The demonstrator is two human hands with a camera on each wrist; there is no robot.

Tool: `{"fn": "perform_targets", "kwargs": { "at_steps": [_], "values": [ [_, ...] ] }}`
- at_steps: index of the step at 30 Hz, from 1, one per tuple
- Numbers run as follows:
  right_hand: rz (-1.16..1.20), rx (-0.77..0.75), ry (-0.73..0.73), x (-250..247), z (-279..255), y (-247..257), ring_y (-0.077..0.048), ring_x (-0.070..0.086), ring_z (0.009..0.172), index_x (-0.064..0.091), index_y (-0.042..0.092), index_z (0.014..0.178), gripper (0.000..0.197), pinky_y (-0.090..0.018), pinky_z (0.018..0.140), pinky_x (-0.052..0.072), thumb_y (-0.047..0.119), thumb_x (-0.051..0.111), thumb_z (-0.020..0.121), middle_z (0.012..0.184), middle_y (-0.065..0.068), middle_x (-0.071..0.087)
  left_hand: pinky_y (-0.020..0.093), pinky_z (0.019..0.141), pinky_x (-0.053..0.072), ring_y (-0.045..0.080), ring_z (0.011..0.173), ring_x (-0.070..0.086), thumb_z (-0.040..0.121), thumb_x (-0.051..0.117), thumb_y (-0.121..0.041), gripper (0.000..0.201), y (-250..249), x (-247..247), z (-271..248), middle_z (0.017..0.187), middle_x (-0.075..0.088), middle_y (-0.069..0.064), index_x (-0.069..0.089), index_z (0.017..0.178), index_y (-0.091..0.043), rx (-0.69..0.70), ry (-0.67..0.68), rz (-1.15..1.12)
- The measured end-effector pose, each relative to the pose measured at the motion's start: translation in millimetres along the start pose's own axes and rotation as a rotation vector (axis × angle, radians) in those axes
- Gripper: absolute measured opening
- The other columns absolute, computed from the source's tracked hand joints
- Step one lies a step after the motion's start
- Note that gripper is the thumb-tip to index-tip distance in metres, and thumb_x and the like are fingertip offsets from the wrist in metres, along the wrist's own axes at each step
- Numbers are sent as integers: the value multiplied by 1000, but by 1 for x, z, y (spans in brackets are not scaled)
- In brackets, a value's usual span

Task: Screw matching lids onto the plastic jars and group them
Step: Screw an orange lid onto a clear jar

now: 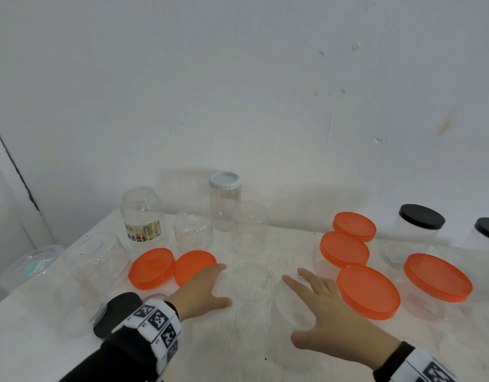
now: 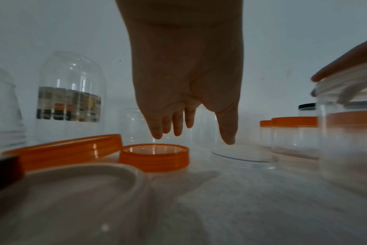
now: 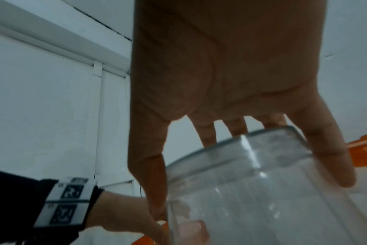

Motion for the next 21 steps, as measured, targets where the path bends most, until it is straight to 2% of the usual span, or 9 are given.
{"fn": "perform_targets", "kwargs": {
  "at_steps": [2, 6, 9, 13, 21],
  "values": [
    [4, -19, 14, -8, 4, 1, -12, 10, 134, 8, 44, 150, 100, -22, 98, 33, 43, 64, 67, 151, 20, 6, 26, 115, 19, 15, 145, 20, 89, 62, -45, 85, 18, -12, 9, 160, 16, 1, 13, 153, -17, -53, -19, 67],
    [23, 32, -65, -36, 24, -3, -13, 25, 121, 16, 41, 149, 101, -25, 92, 34, 49, 74, 66, 137, 12, 24, 30, 117, 21, 19, 146, 19, 87, 64, -45, 89, 45, -26, 24, 159, 16, 5, 12, 153, -13, -122, -26, 128],
    [14, 104, -193, -64, 51, -8, -20, 26, 119, 20, 37, 148, 101, -31, 92, 35, 48, 77, 66, 136, 6, 25, 32, 117, 21, 21, 145, 18, 86, 62, -51, 93, 58, -26, 32, 158, 15, 7, 11, 153, -13, -155, -16, 205],
    [-48, 212, -295, -90, 96, -17, -34, 27, 126, 19, 30, 148, 99, -40, 93, 38, 47, 78, 70, 142, -5, 23, 37, 120, 15, 25, 148, 7, 83, 59, -59, 98, 67, -23, 38, 160, 7, 6, 5, 154, -16, -184, 0, 300],
    [-172, 353, -261, -93, 155, -39, -37, 34, 124, 20, 23, 145, 93, -45, 92, 41, 50, 74, 75, 142, -9, 25, 41, 121, 8, 31, 149, -1, 85, 56, -60, 99, 71, -20, 48, 160, 1, 14, 0, 153, -14, -227, 24, 409]
  ]
}}
Point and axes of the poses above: each hand's wrist, its own z-axis towards the middle knuckle, its own x-axis out of the palm, y = z × x, the point moved 8 cm from there along z, towards the middle knuckle
